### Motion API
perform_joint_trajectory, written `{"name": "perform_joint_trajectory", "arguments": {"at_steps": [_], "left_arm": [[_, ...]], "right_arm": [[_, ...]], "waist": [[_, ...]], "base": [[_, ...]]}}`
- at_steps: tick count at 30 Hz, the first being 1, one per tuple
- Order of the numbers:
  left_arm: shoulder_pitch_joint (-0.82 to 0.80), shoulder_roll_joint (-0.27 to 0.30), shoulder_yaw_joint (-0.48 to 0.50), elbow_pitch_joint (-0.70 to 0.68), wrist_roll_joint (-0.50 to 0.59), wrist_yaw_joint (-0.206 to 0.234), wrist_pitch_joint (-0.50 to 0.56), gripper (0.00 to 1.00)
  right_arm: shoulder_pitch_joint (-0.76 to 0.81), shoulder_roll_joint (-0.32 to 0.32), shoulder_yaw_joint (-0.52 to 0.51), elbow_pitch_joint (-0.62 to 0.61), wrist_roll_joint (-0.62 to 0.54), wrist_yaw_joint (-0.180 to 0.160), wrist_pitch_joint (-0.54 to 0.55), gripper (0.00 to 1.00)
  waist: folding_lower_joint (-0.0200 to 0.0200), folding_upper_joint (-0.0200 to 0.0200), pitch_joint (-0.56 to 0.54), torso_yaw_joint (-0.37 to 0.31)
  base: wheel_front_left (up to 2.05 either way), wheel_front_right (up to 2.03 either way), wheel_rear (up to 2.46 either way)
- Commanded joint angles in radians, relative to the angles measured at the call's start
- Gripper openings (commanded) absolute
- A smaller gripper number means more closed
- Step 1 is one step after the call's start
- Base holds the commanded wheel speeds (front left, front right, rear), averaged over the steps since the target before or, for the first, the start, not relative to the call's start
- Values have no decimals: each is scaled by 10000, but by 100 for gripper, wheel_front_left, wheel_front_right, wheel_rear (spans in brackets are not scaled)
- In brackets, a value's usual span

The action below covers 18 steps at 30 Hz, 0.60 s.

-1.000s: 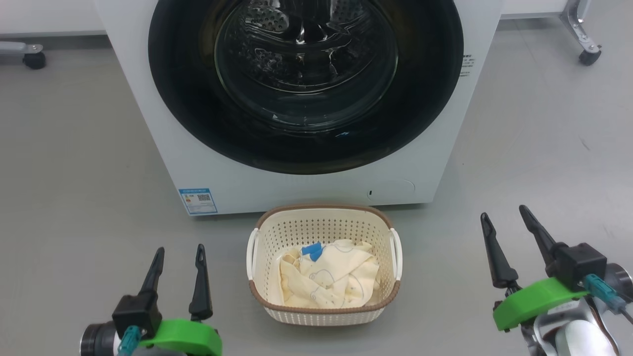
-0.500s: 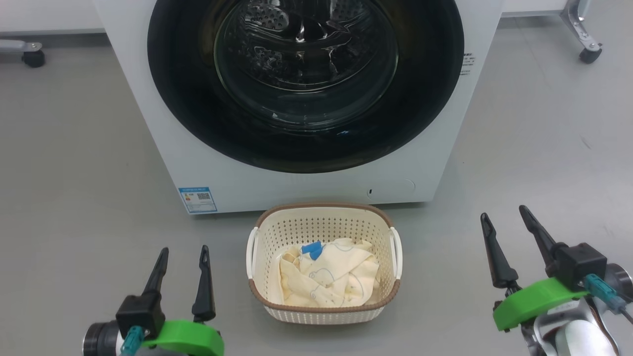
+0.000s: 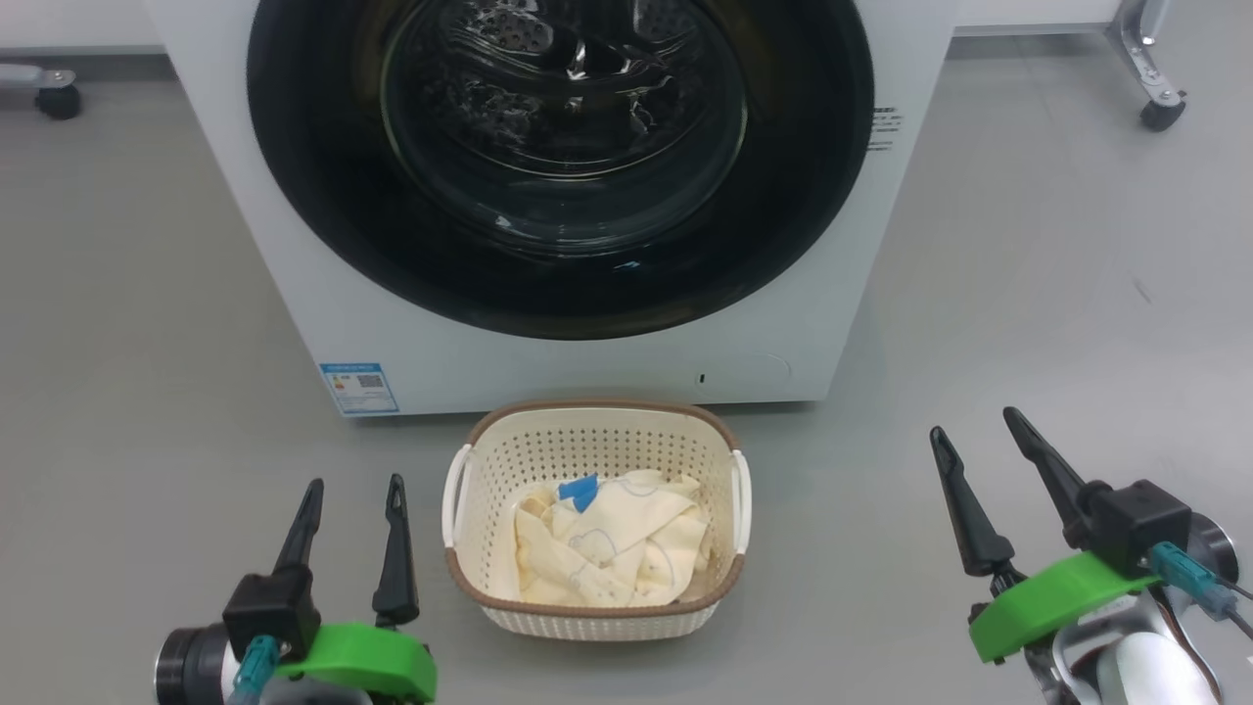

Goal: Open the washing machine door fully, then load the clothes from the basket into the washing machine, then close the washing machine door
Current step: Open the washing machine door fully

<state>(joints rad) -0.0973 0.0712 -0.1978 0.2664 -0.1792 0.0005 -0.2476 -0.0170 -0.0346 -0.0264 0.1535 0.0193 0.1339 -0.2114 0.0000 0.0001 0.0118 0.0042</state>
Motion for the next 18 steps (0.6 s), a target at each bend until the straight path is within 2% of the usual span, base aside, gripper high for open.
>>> {"name": "perform_joint_trajectory", "arguments": {"at_steps": [1, 18], "left_arm": [[-456, 98, 278, -312, -75, 38, -131, 100], [-470, 134, 219, -375, -203, 46, -138, 100]], "right_arm": [[-470, -157, 175, -303, 86, -32, -139, 100], [-466, -156, 22, -383, 131, -32, -140, 100]], "waist": [[0, -1, -16, -53], [0, -1, 36, -221]], "base": [[123, 123, -246], [123, 123, -245]]}}
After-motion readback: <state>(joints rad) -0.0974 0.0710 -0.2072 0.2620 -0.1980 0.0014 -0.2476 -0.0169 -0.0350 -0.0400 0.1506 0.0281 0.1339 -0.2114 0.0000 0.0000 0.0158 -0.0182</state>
